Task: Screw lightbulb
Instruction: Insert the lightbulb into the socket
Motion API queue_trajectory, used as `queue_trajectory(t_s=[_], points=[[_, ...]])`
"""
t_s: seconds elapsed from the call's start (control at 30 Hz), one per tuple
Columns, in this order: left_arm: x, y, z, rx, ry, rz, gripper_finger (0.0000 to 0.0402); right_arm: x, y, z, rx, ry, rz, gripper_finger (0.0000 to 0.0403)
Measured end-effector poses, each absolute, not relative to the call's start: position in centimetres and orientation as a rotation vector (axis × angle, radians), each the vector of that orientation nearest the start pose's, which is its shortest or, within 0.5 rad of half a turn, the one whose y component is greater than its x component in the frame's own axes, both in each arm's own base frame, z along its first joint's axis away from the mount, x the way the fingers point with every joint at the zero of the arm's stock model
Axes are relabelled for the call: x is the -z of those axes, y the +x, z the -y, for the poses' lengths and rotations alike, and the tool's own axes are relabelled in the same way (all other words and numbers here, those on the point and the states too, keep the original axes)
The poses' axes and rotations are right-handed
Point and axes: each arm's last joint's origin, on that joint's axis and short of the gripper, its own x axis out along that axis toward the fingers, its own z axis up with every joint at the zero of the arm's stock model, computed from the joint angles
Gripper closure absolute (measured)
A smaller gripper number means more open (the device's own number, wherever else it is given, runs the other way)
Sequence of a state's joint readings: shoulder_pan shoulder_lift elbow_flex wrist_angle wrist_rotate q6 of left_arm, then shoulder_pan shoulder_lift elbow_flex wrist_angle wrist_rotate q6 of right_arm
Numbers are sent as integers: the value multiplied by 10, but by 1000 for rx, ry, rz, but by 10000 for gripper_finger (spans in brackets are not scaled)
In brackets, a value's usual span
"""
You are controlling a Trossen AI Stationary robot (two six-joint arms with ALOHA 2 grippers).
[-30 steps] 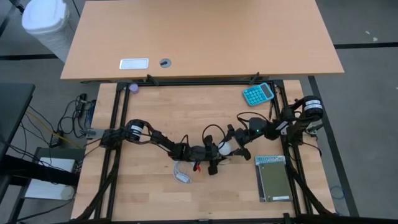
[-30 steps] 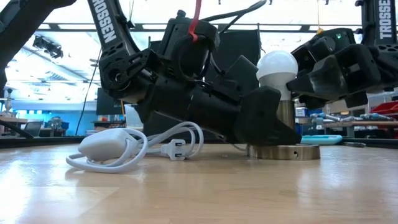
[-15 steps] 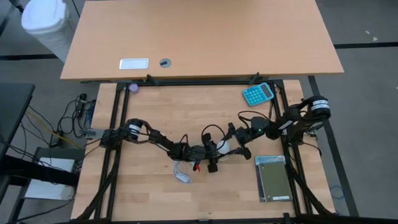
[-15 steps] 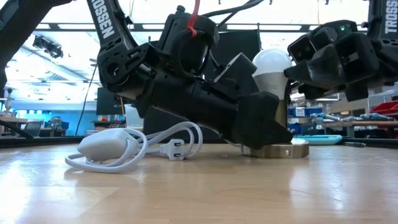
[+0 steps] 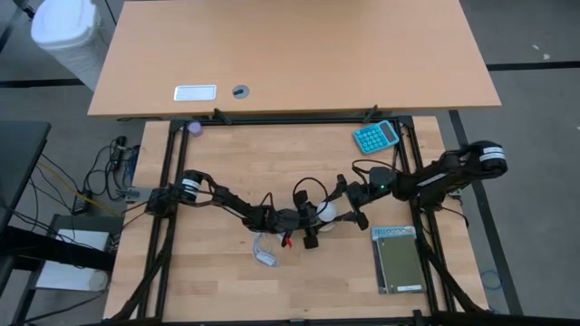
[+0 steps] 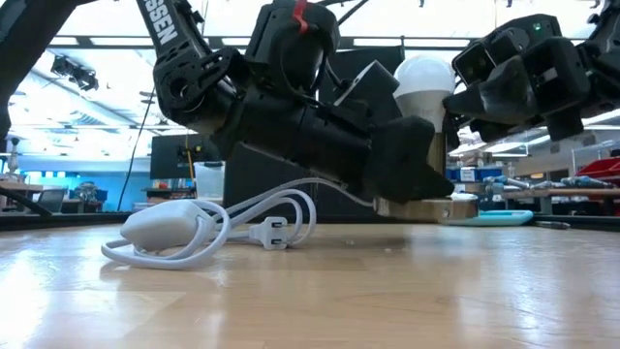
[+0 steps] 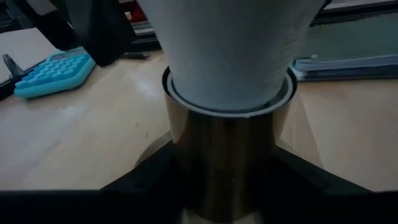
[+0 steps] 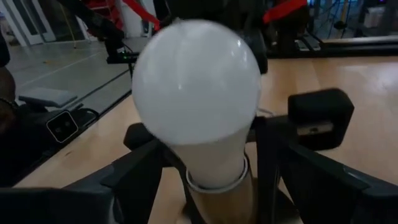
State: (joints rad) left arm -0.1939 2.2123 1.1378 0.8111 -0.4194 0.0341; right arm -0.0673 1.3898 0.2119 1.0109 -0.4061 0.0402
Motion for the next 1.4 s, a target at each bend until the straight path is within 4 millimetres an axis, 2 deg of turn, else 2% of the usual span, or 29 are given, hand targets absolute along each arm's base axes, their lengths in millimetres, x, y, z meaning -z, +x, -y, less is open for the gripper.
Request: queue_trajectory(t_s=[0.27,0.6,1.03,1.4], points=[[-112,432,70,-239,106,-256,196,-143,214,3,-319,72,-185,94],[-110,433,59,-216,47,-280,196,-143,214,4,-303,69,-186,94],[-88,408,49,-203,10,-287,196,-142,215,5,-264,62,-193,94],[-88,408,49,-202,13,-286,196,-138,214,7,-208,71,-244,94]])
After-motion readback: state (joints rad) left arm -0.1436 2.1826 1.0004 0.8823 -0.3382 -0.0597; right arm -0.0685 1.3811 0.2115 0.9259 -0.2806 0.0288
